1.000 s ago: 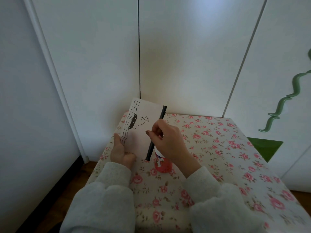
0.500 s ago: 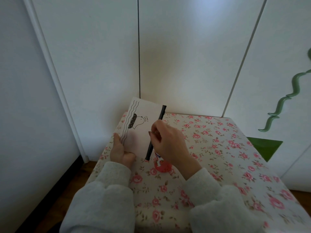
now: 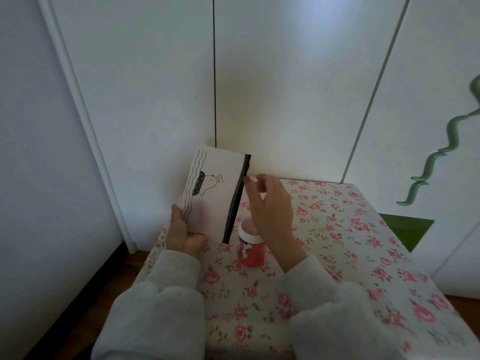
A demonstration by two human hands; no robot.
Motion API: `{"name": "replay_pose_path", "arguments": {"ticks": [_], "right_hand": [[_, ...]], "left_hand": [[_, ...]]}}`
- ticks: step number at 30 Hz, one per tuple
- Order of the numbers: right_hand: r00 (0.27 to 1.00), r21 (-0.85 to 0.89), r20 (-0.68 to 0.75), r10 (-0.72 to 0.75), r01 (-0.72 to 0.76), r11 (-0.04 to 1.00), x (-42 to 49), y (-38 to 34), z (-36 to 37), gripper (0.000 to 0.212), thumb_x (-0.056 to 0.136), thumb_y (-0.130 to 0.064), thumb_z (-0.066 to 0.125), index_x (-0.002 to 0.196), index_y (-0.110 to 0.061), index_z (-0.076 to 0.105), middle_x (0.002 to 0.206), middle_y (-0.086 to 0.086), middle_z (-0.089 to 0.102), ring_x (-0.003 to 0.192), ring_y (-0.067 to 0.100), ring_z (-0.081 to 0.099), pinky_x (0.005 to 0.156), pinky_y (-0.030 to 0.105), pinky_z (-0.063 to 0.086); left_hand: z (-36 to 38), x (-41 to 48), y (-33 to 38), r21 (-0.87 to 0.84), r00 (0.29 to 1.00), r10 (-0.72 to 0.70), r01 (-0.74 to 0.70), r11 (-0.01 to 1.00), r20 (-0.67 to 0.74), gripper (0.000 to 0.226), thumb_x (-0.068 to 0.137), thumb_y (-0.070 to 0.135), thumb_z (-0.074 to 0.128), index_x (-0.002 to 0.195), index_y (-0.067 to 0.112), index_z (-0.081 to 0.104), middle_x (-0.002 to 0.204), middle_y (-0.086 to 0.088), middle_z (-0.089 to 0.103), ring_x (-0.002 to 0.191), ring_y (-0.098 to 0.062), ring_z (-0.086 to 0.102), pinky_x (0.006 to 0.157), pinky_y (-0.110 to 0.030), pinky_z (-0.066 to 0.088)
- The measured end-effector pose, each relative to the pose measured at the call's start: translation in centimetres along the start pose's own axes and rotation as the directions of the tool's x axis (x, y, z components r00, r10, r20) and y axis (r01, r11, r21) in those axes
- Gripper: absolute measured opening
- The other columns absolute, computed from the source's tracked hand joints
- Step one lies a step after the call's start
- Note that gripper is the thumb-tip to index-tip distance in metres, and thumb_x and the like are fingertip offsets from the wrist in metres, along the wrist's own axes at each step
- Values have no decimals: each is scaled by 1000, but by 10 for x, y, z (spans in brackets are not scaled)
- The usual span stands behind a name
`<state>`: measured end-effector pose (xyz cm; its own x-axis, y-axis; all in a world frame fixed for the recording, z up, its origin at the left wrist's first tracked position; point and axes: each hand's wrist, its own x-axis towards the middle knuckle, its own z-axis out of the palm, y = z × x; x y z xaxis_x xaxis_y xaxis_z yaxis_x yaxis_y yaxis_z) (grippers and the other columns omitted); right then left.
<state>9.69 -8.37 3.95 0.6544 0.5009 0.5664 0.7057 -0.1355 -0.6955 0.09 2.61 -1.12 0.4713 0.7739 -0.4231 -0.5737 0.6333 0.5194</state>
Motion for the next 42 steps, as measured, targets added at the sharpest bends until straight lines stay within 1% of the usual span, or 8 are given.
{"name": "replay_pose_path", "arguments": {"ticks": [4,7,12,17,21,26,33,42], "right_hand": [[995,294,11,100,-99,951,20,-20,-1,21,93,-19,46,76,-11,55,56,-7,44,49,6,37,50,17,33],[973,439,-78,216,-161,884,32,-30,-10,21,92,-5,42,100,-9,61,62,-7,51,55,7,44,55,18,38],[986,364,-65,154,-121,924,34,-31,-27,32,93,-2,36,119,-12,51,63,-6,53,54,4,48,43,2,38],[995,119,60,-75,67,991,31,-21,-45,23,94,-10,39,113,-10,53,66,0,56,48,7,44,41,11,36],[929,53,311,-203,196,979,24,-21,-50,19,93,-25,45,105,-16,58,52,-8,48,38,4,39,36,11,31],[926,168,317,-205,158,973,18,-23,-58,17,87,-27,56,87,-11,62,42,-5,36,34,8,29,37,11,22],[900,38,415,-134,130,991,10,-4,-84,10,89,-16,52,83,-11,58,61,-9,52,51,2,43,48,10,36],[969,47,215,121,-134,990,3,35,-111,15,90,-7,49,80,-13,59,73,6,57,62,15,47,55,23,37]], "left_hand": [[15,-30,6,-67,979,98,-87,994,180,39,91,39,47,83,10,72,72,-3,75,75,-13,71,77,-27,57],[18,-54,8,225,968,192,-226,948,163,33,90,35,50,79,8,67,74,-5,71,68,-15,68,61,-29,59],[9,-77,17,800,863,339,-485,353,374,39,89,30,52,63,0,52,61,-11,55,46,-13,55,55,-30,52],[24,-80,30,829,638,580,-544,-127,507,38,91,31,48,119,6,52,113,-11,59,100,-20,53,87,-30,42],[57,-90,28,635,445,470,-653,-412,762,36,93,30,44,117,7,57,120,-12,57,113,-24,48,89,-20,29],[79,-91,21,618,505,373,-718,-320,779,17,91,19,49,80,8,57,64,8,50,62,-9,46,54,-10,35],[73,-86,17,681,504,565,-717,-148,654,22,91,17,49,70,9,52,58,5,45,54,-8,39,49,-9,35],[75,-86,4,740,613,562,-672,3,555,26,93,16,45,69,10,50,57,1,47,42,5,53,43,-4,37]]}}
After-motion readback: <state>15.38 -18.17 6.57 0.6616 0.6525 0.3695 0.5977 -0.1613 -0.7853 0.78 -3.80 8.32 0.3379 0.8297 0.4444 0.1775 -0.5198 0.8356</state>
